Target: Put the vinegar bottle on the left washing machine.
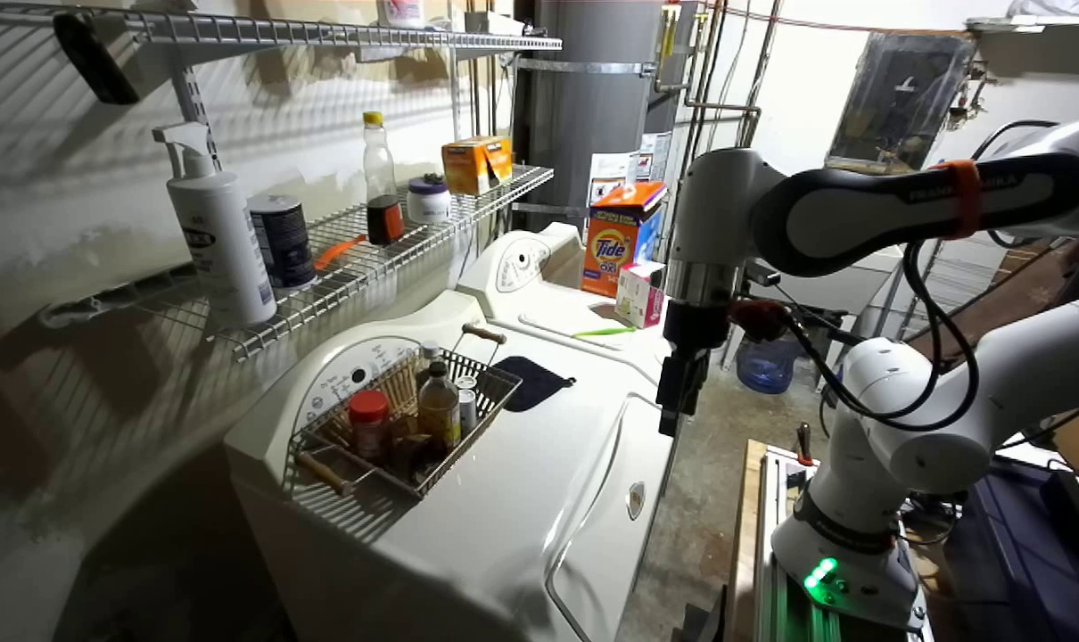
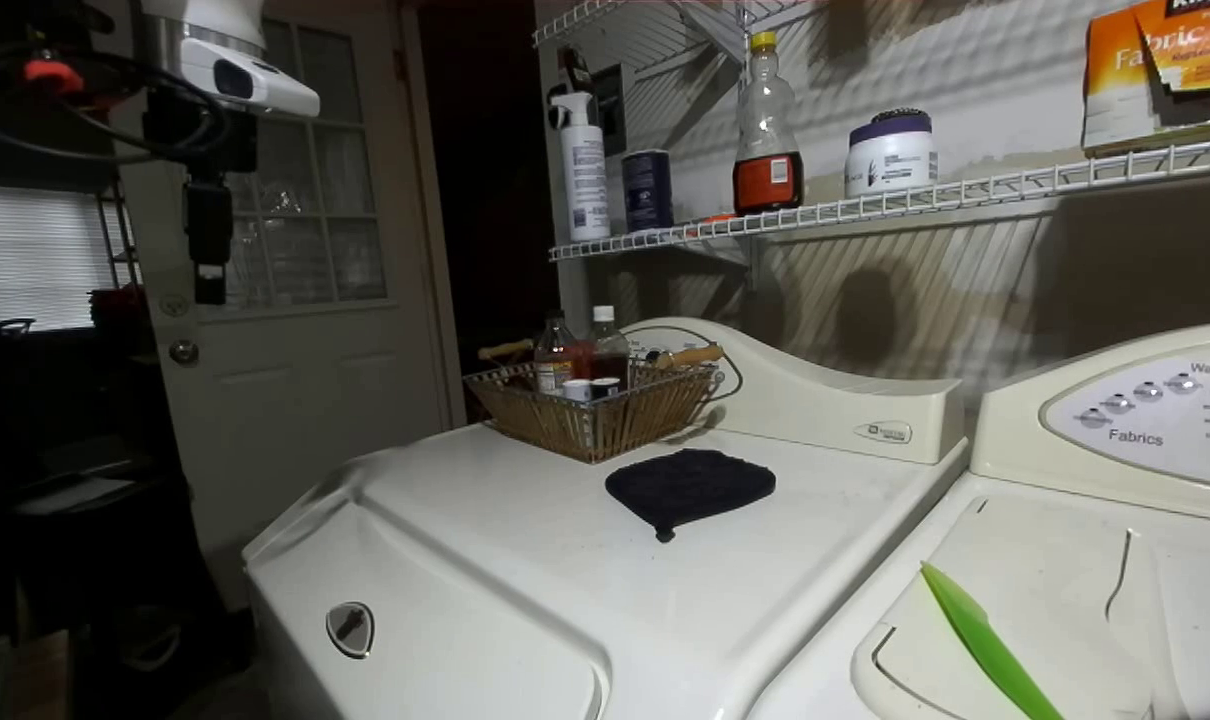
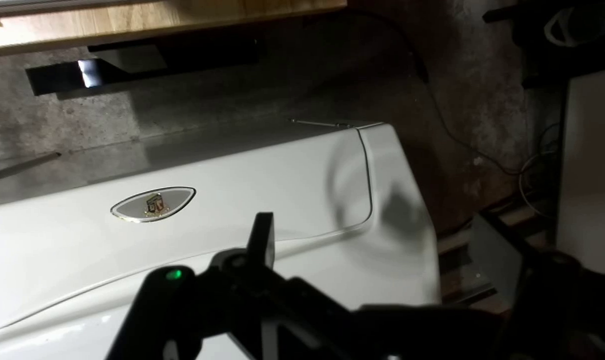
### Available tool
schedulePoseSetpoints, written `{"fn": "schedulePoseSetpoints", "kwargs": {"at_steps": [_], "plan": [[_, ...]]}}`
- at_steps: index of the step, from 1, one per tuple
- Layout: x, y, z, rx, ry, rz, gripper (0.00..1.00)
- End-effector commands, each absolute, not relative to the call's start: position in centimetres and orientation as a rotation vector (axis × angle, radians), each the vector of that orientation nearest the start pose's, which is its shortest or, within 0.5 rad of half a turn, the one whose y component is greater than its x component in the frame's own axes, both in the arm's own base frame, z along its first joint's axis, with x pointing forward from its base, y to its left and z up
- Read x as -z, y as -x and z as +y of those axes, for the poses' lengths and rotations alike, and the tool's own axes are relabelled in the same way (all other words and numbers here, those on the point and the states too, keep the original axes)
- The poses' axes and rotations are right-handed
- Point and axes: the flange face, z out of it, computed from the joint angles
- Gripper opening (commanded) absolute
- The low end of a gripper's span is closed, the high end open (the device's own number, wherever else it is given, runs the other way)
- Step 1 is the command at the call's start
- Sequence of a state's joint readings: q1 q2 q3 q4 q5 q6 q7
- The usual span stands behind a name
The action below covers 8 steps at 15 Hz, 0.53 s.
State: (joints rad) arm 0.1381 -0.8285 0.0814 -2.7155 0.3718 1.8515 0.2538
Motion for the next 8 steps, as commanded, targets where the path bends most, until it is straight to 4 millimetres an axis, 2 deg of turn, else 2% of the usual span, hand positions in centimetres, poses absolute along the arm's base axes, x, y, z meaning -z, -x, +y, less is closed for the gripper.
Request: {"fn": "schedulePoseSetpoints", "kwargs": {"at_steps": [1, 3, 8], "plan": [[-46.2, -32.4, 9.0, -0.143, 2.897, 0.29, 1.0], [-46.4, -34.9, 8.8, -0.139, 2.926, 0.301, 1.0], [-47.0, -42.7, 9.4, -0.125, 3.018, 0.287, 1.0]]}}
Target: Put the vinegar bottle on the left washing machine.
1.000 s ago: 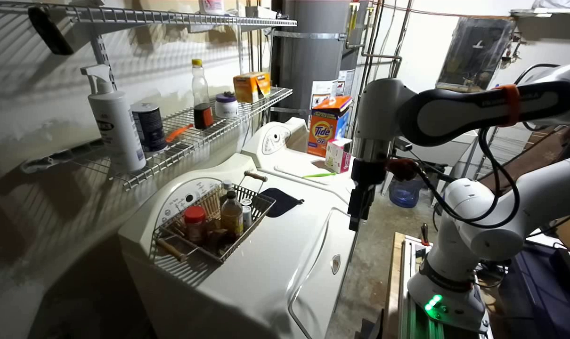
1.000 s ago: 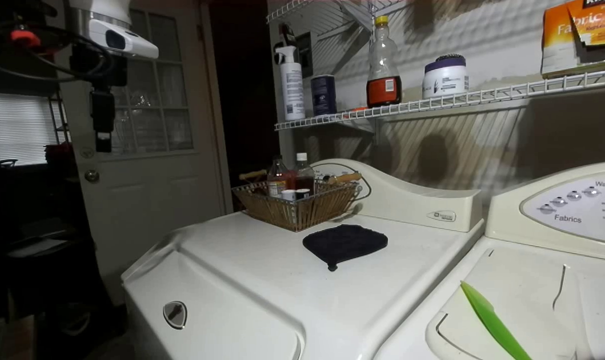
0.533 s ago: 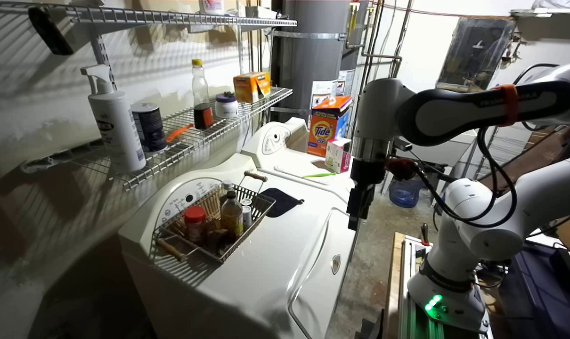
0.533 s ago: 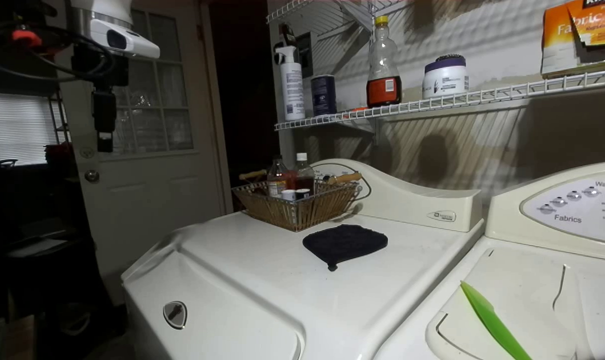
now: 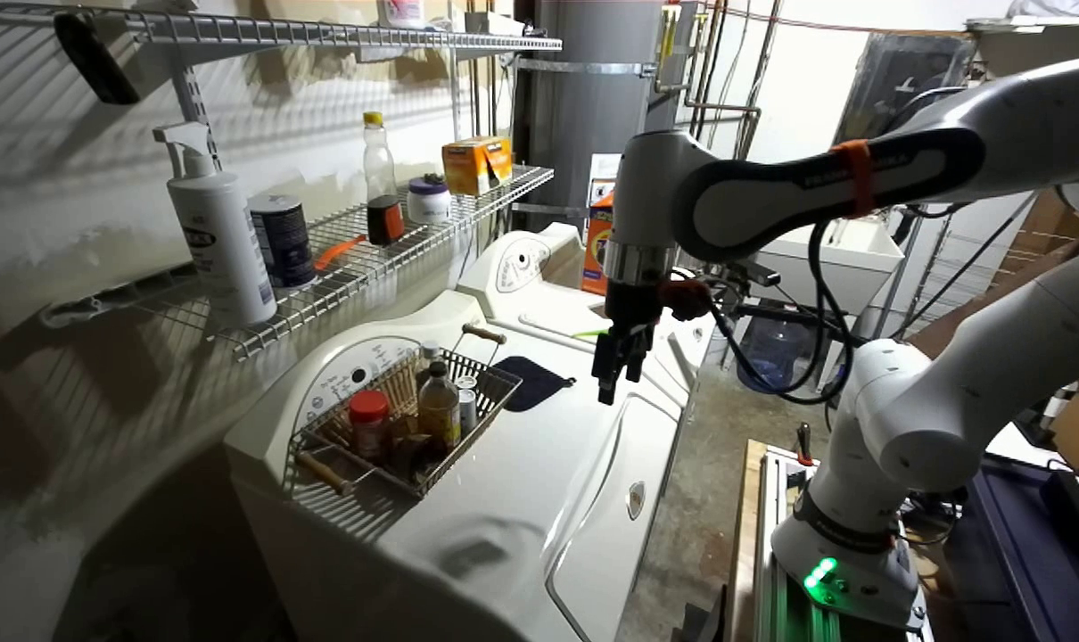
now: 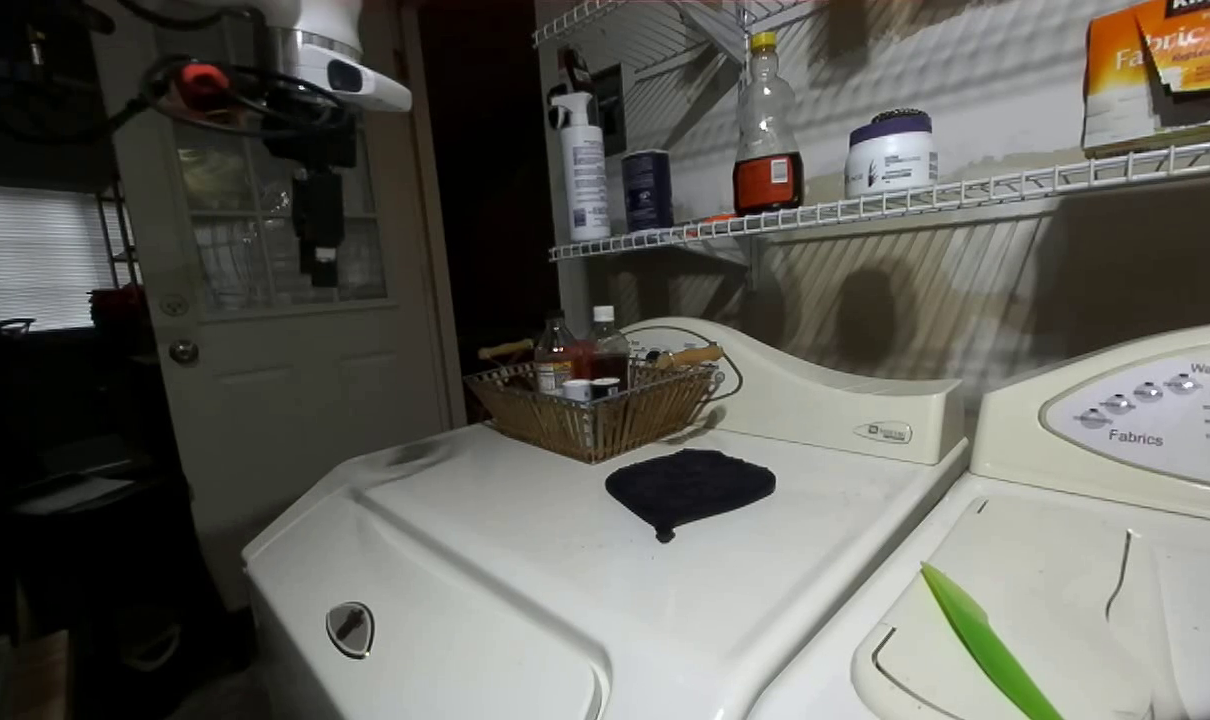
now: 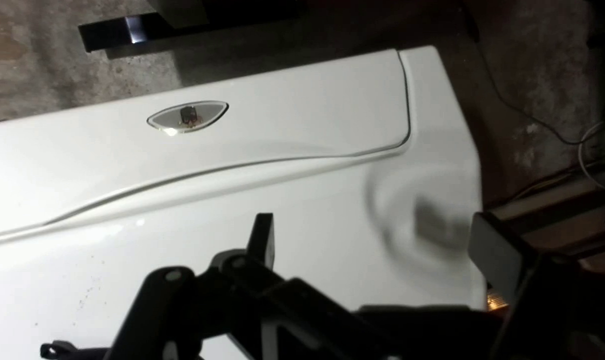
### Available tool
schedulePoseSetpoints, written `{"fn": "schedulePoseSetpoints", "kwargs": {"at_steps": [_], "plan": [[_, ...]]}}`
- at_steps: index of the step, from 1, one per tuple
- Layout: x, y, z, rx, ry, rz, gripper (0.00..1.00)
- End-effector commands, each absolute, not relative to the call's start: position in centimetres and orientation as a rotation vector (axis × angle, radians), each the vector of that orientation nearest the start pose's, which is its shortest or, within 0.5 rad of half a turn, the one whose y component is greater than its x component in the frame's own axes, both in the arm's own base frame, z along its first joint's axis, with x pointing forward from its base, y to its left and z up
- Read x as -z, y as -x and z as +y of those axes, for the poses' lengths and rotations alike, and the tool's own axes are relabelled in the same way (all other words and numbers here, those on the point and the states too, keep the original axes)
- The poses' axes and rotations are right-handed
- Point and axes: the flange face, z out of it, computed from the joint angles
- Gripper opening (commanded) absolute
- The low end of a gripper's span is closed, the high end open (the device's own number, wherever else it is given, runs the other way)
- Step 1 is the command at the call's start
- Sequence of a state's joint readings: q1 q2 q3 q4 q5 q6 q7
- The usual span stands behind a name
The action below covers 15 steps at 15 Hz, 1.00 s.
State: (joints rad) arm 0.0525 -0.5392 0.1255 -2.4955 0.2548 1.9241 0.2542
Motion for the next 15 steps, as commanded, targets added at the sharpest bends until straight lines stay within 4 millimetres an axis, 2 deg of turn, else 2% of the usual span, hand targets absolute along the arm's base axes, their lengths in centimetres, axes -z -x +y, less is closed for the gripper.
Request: {"fn": "schedulePoseSetpoints", "kwargs": {"at_steps": [1, 5, 9, 12, 15], "plan": [[-47.3, -44.3, 9.5, -0.123, 3.028, 0.288, 1.0], [-47.8, -50.3, 10.7, -0.05, 3.08, 0.286, 1.0], [-47.7, -55.6, 11.1, 0.074, 3.094, 0.308, 1.0], [-47.0, -58.8, 11.1, 0.202, 3.084, 0.346, 1.0], [-45.8, -60.7, 11.7, 0.264, 3.079, 0.382, 1.0]]}}
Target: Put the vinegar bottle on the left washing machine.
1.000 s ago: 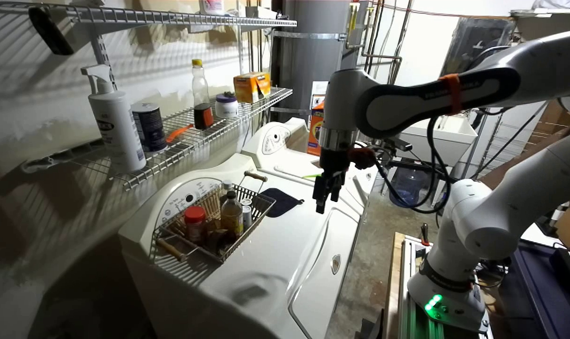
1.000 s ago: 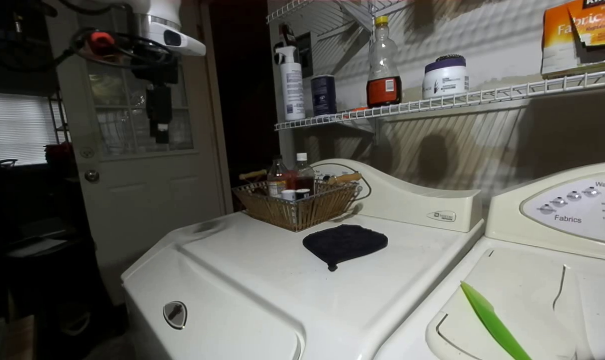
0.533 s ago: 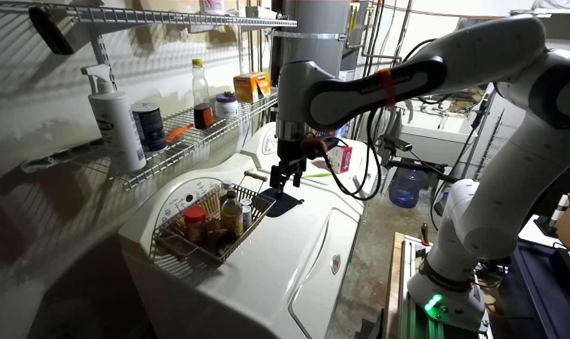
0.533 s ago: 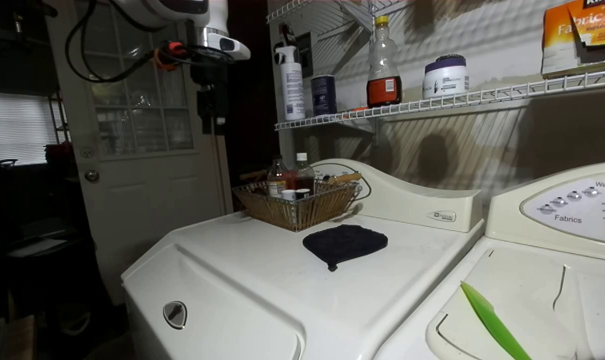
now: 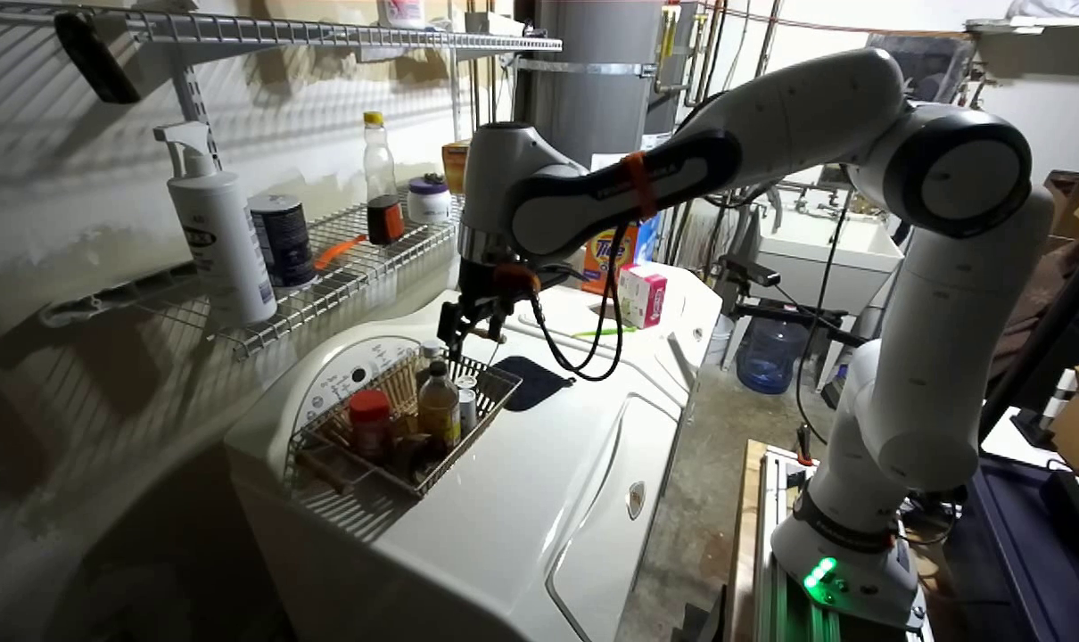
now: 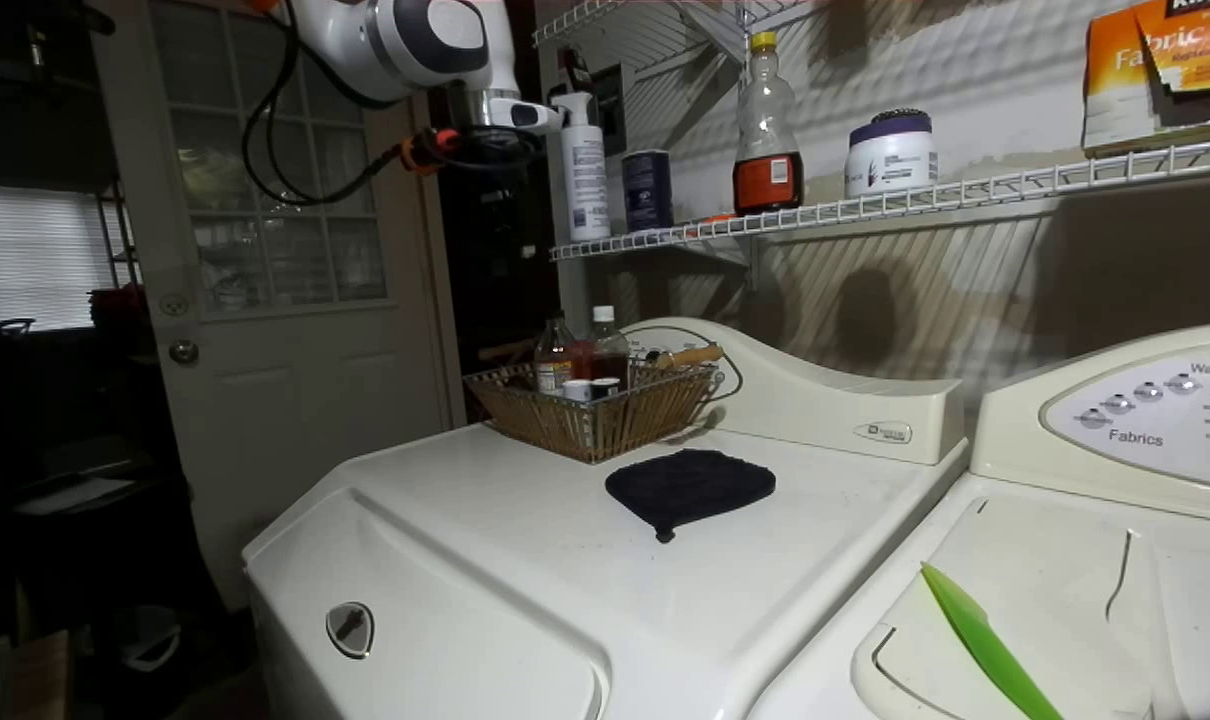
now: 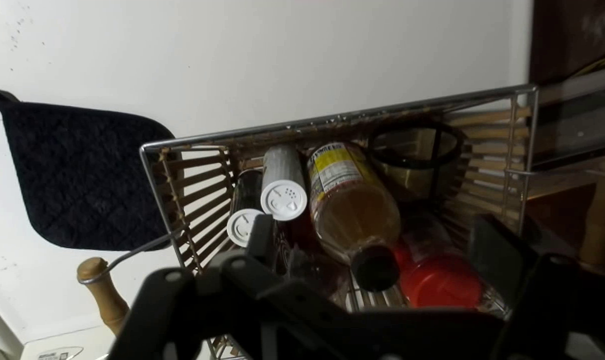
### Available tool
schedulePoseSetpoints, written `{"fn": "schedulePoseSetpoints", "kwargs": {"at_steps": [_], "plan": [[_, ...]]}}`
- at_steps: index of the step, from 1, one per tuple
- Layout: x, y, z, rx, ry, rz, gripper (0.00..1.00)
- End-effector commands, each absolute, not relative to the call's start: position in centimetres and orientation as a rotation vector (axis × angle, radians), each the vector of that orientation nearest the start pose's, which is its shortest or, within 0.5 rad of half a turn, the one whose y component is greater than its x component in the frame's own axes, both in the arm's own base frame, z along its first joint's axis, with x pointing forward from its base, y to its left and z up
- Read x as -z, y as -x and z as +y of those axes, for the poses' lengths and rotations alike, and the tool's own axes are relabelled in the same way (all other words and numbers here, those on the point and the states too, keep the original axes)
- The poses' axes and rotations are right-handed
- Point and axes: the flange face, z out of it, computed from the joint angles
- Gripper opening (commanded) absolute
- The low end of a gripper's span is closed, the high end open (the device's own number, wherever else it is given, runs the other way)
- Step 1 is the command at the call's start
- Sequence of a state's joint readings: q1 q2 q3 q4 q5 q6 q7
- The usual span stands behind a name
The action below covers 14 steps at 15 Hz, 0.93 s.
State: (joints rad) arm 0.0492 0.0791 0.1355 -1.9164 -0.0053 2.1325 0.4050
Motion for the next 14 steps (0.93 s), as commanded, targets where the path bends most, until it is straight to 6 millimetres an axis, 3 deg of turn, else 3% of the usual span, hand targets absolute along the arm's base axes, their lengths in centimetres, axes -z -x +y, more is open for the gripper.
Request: {"fn": "schedulePoseSetpoints", "kwargs": {"at_steps": [1, 9, 10, 11, 14], "plan": [[-45.3, -61.1, 12.0, 0.278, 3.082, 0.389, 1.0], [-42.4, -63.3, 13.1, 0.432, 3.105, 0.469, 1.0], [-42.1, -63.5, 13.2, 0.449, 3.106, 0.474, 0.97], [-41.9, -63.7, 13.1, 0.477, 3.109, 0.478, 0.82], [-41.2, -64.2, 12.7, 0.502, 3.12, 0.508, 0.69]]}}
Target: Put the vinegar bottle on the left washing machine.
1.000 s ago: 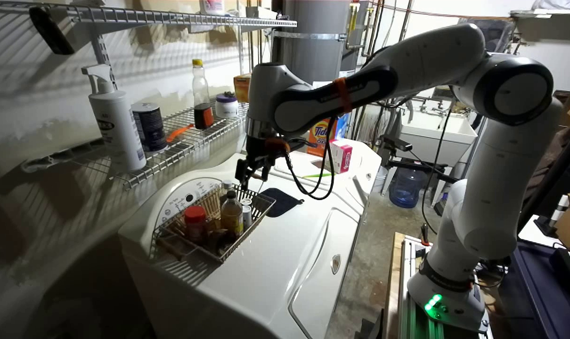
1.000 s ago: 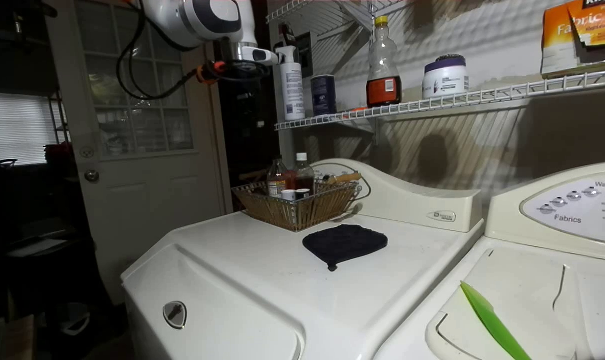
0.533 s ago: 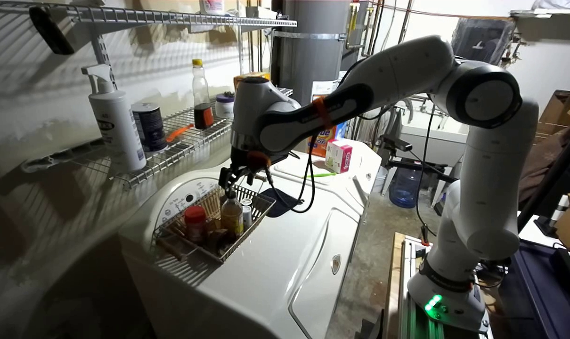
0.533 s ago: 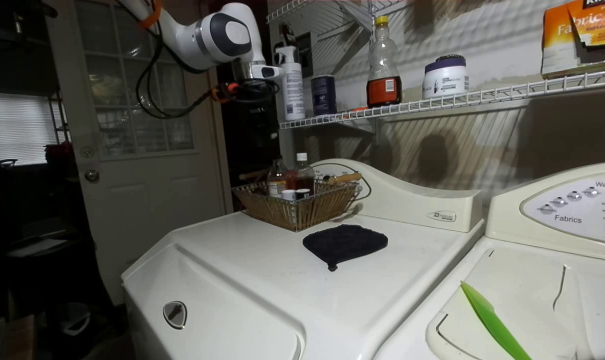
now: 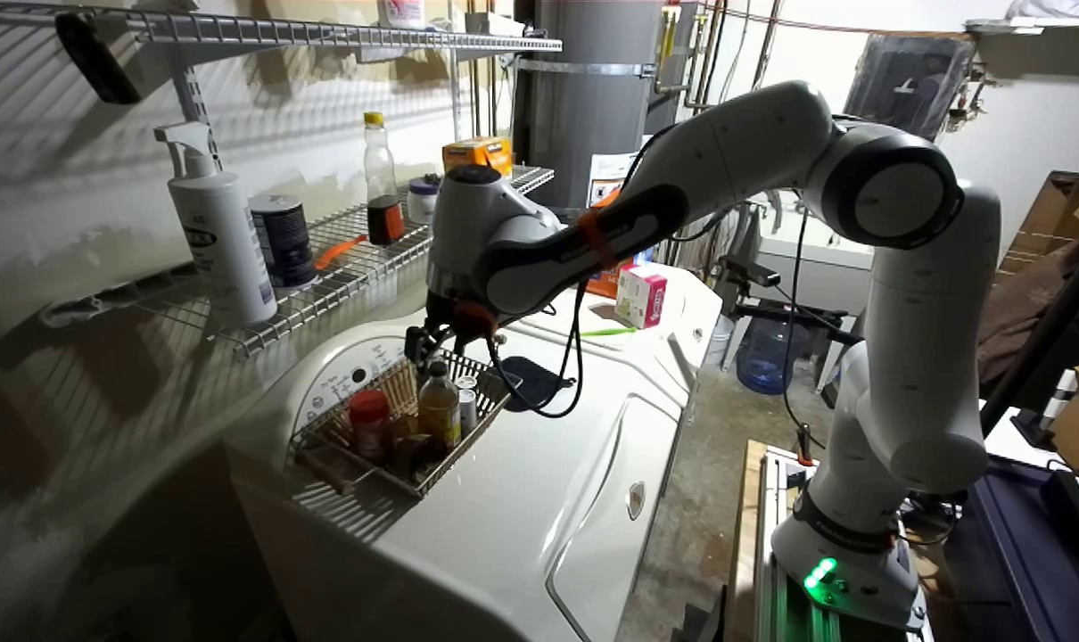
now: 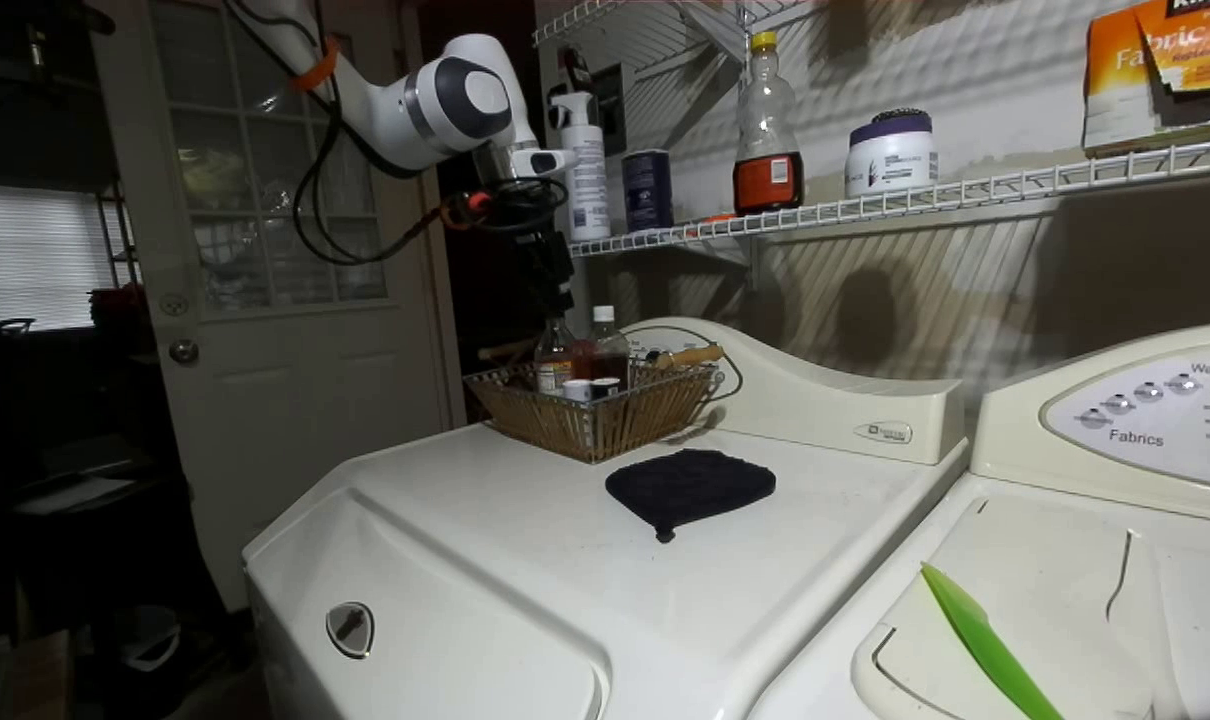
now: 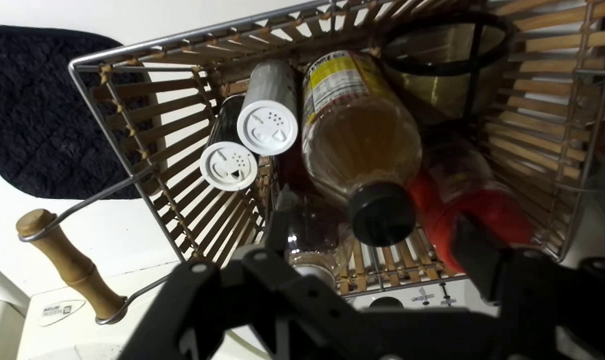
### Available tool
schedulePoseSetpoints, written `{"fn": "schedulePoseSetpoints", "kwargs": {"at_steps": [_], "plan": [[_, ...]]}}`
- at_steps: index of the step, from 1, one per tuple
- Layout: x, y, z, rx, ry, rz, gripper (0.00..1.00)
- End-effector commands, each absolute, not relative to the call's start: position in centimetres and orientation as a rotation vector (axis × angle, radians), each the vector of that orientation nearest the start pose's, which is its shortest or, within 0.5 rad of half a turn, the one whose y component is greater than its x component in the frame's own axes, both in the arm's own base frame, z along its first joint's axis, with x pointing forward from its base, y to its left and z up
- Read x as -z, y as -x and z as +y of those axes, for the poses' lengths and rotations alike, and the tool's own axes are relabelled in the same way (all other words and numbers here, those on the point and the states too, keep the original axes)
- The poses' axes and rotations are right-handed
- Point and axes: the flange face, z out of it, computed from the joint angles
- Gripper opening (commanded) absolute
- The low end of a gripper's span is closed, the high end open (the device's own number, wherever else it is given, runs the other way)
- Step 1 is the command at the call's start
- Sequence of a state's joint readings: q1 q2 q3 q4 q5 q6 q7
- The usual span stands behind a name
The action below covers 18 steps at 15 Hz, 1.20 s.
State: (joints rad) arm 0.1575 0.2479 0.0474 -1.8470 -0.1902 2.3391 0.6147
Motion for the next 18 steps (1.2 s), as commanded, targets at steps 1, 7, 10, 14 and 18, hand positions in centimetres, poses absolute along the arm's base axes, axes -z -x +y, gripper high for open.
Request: {"fn": "schedulePoseSetpoints", "kwargs": {"at_steps": [1, 7, 10, 14, 18], "plan": [[-41.0, -64.3, 12.7, 0.501, 3.116, 0.519, 0.57], [-40.4, -64.2, 13.7, 0.502, 3.125, 0.507, 0.51], [-40.5, -64.0, 14.4, 0.505, 3.132, 0.501, 0.33], [-42.0, -63.5, 14.5, 0.514, 3.137, 0.516, 0.09], [-46.0, -62.0, 13.7, 0.544, 3.135, 0.598, 0.09]]}}
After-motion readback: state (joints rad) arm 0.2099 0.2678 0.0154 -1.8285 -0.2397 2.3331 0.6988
